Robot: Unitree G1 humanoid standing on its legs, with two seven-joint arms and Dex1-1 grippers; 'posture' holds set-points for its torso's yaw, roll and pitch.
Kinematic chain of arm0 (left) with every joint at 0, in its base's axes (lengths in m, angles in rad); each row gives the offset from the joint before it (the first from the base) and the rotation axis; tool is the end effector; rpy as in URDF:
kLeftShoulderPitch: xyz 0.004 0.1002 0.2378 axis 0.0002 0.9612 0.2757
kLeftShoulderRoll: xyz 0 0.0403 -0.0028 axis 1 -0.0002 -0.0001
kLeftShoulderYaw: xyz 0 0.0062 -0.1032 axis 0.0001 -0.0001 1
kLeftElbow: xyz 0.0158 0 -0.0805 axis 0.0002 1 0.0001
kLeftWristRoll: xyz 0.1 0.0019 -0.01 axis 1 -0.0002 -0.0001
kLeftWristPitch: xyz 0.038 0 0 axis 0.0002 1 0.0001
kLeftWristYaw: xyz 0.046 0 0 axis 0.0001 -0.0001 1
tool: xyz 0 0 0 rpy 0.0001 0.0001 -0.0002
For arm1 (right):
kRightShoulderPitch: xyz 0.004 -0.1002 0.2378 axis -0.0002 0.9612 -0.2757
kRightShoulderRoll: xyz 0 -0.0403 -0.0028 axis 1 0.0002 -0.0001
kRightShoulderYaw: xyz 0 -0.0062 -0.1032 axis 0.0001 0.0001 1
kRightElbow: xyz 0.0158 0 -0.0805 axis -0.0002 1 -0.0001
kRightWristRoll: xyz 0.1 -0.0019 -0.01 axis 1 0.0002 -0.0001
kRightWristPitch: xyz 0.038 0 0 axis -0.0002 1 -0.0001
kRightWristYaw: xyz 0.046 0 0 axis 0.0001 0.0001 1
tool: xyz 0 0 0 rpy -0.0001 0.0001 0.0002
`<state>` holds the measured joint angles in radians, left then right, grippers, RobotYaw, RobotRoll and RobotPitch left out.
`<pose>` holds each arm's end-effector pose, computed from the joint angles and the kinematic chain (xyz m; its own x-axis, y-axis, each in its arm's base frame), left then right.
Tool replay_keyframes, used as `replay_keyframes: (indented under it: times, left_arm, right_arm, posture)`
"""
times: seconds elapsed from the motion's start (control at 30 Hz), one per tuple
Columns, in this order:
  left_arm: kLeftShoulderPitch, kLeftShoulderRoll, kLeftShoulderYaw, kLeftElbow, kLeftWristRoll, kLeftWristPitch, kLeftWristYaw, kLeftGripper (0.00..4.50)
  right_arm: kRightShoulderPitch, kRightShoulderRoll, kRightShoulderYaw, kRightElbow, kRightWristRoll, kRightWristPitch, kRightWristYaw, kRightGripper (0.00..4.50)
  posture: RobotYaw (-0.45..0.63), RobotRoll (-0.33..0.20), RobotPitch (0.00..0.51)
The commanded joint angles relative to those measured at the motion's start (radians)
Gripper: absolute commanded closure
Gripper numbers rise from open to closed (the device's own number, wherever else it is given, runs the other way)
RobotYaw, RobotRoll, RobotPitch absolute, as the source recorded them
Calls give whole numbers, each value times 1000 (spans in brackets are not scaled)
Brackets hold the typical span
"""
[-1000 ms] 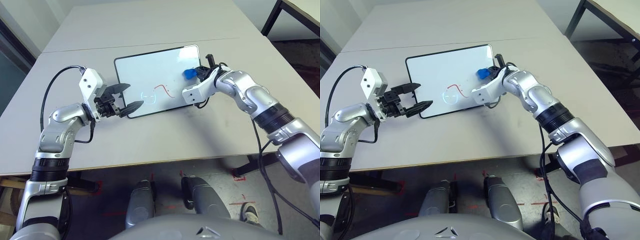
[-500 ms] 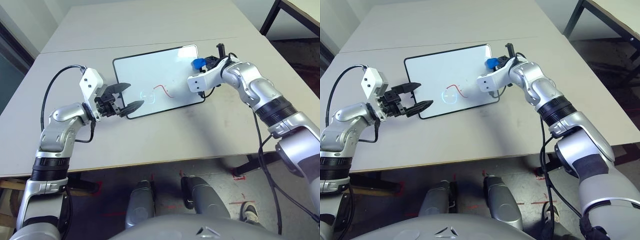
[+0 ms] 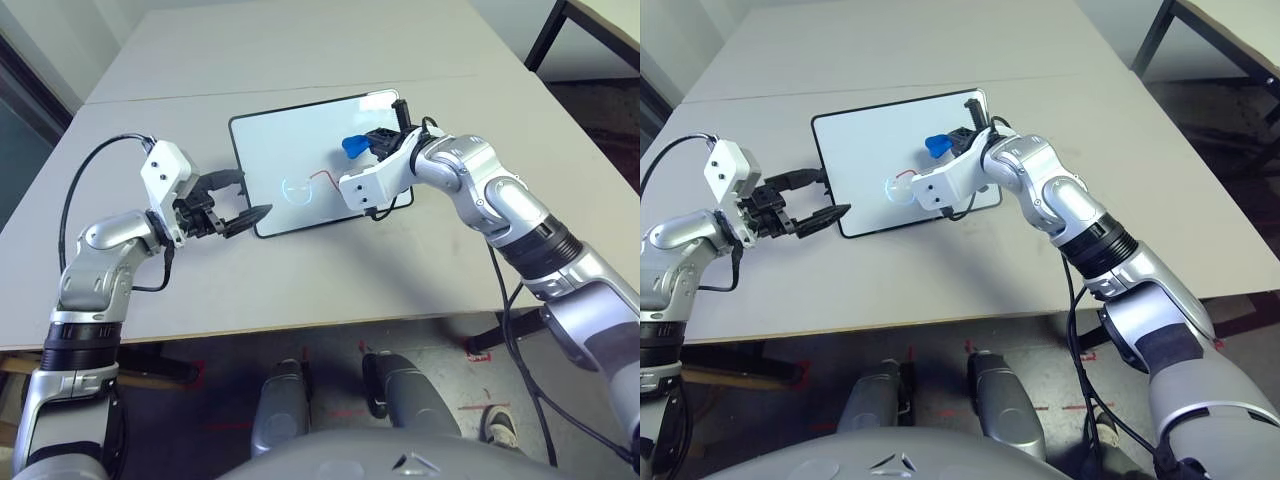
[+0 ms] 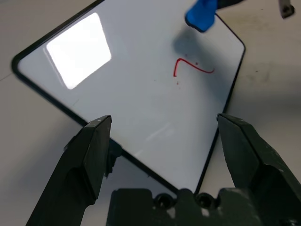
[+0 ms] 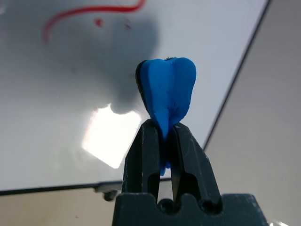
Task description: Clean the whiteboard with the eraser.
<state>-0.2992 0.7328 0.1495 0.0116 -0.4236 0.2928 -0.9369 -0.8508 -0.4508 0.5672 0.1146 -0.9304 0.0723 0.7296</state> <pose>0.2462 0.2852 0.1654 0.6992 -0.6989 -0.1501 0.7124 0.6636 0.2284 0.2984 -0.0907 0.1999 0.8137 0.4620 -0.3527 -0.2102 -0.3318 -0.9196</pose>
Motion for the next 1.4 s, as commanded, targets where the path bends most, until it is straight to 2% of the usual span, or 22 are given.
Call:
replay_keyframes:
  times: [0.03, 0.27, 0.6, 1.0, 1.4]
  left_arm:
    - [4, 8, 1, 17, 18, -20, -13, 0]
    - [-9, -12, -15, 39, 26, -68, -16, 0]
    - [-27, -29, -34, 48, 34, -67, -20, 0]
    - [-17, -21, -30, 51, 38, -55, -27, 0]
    - [-3, -23, -24, 36, 37, -43, -16, 0]
  right_arm:
    - [16, 26, 26, 17, -34, -4, -35, 4386]
    - [16, 90, 41, 114, -78, 2, -136, 4386]
    - [-7, 119, 77, 214, -112, -7, -201, 4386]
    - [-39, 183, 121, 219, -124, -33, -193, 4386]
    - [-55, 191, 159, 198, -121, -124, -175, 4386]
  posture:
    - [-87, 0, 105]
    - [-97, 0, 102]
    - [-107, 0, 117]
    - [-102, 0, 124]
    - [-92, 0, 124]
